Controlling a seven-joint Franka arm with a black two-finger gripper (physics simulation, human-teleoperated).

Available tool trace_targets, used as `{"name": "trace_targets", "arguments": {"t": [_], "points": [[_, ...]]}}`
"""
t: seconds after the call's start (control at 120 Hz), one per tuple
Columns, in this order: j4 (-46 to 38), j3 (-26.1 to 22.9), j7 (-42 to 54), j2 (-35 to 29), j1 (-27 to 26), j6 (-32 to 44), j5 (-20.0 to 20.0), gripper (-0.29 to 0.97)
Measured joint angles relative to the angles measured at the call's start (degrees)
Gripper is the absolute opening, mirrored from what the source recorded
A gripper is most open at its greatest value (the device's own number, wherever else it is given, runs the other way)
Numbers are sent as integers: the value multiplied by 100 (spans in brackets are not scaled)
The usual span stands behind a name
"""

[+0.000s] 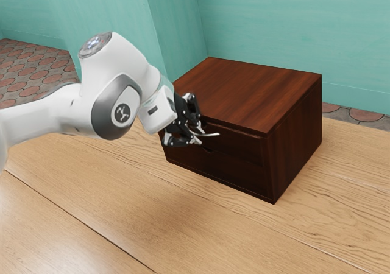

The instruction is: Pull the drawer handle with one arm to open the drawer

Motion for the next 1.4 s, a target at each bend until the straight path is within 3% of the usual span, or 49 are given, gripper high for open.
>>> {"name": "trace_targets", "arguments": {"t": [1.4], "points": [[-1575,-5,-62,-1534,156,-30,9,-5]]}}
